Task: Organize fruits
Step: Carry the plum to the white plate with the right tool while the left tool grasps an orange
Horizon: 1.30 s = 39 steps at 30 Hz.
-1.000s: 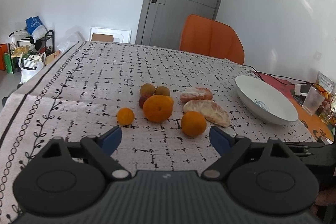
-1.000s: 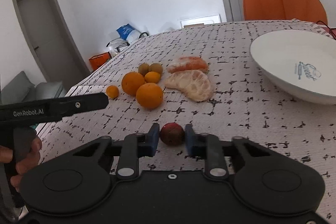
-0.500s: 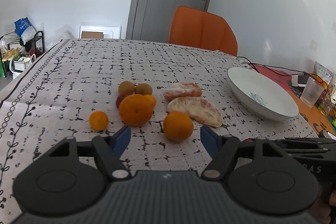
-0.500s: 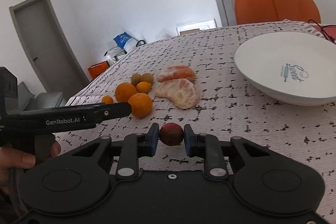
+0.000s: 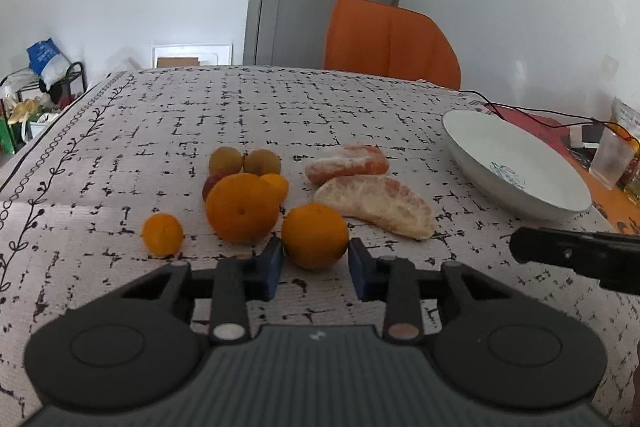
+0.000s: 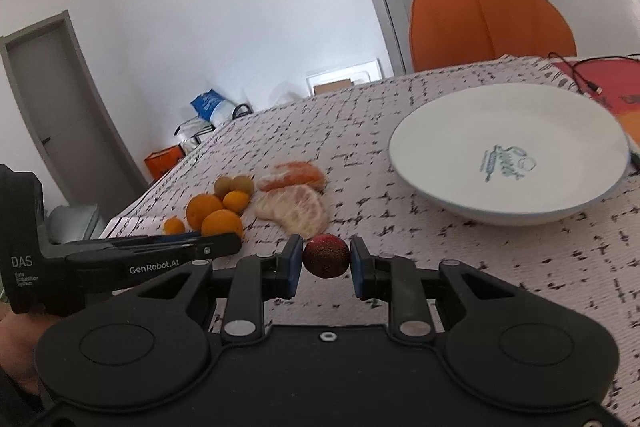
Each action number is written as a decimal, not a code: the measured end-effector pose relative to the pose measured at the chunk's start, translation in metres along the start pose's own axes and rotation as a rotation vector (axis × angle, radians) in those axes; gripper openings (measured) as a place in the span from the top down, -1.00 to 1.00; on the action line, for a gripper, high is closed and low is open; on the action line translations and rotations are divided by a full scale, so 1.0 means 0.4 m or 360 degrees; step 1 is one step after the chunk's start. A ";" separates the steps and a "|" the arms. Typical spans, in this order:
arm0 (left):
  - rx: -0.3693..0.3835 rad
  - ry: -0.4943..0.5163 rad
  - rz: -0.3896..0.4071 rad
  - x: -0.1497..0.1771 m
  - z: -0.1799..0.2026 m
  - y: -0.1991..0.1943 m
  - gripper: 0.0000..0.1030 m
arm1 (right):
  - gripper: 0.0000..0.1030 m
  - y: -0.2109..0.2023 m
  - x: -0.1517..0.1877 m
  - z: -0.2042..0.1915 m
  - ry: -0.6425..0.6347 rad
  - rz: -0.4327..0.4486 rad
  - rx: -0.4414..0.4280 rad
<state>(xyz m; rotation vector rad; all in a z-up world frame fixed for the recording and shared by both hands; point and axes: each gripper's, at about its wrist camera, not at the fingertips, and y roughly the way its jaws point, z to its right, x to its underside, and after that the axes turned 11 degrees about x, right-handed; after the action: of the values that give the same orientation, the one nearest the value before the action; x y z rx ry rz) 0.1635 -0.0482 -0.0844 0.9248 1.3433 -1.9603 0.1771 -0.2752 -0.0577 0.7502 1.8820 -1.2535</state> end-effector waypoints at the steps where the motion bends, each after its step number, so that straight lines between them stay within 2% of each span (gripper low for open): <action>1: 0.0008 -0.0001 0.0007 -0.002 0.002 -0.002 0.35 | 0.54 -0.003 -0.002 0.003 0.0004 0.0009 0.0003; 8: 0.0057 0.0055 0.0046 -0.019 0.044 -0.014 0.37 | 0.54 -0.026 -0.018 0.037 0.0054 0.0077 0.0026; 9: 0.0066 0.0066 0.0052 -0.022 0.052 -0.016 0.39 | 0.54 -0.030 -0.020 0.041 0.0057 0.0087 0.0029; 10: 0.0076 0.0074 0.0056 -0.025 0.058 -0.018 0.53 | 0.54 -0.034 -0.023 0.046 0.0062 0.0097 0.0033; 14: 0.0120 0.0106 0.0079 -0.043 0.085 -0.020 0.61 | 0.54 -0.044 -0.033 0.066 0.0081 0.0132 0.0046; 22: 0.0070 0.0092 -0.0006 -0.036 0.096 0.019 0.61 | 0.54 -0.055 -0.030 0.090 0.0098 0.0147 0.0057; 26: 0.0053 0.0099 -0.0014 -0.036 0.098 0.017 0.50 | 0.54 -0.064 -0.028 0.098 0.0103 0.0159 0.0059; 31: 0.0012 0.0101 0.0002 -0.037 0.095 0.004 -0.02 | 0.54 -0.073 -0.032 0.105 0.0118 0.0181 0.0068; 39: 0.0013 0.0076 -0.0080 -0.009 0.088 0.012 -0.03 | 0.54 -0.067 -0.050 0.135 0.0139 0.0213 0.0129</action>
<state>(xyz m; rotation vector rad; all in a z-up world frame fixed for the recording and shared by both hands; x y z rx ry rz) 0.1618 -0.0826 -0.0751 0.9559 1.3990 -1.9943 0.1809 -0.3365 -0.0410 0.9720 1.8262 -1.2360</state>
